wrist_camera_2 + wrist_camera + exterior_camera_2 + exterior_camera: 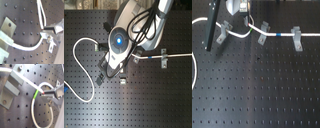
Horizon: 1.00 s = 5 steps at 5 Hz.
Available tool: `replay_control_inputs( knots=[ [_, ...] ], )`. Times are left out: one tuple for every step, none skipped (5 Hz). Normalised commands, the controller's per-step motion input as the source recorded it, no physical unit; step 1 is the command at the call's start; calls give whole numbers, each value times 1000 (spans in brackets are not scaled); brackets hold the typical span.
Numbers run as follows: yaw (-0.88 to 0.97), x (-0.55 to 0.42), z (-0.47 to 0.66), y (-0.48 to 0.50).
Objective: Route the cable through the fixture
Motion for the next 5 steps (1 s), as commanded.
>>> replay_control_inputs(
  knots=[
    [0, 9, 0, 9],
    [0, 74, 13, 78],
    [0, 122, -2, 64],
    [0, 89, -420, -89],
    [-29, 284, -554, -270]
  ],
)
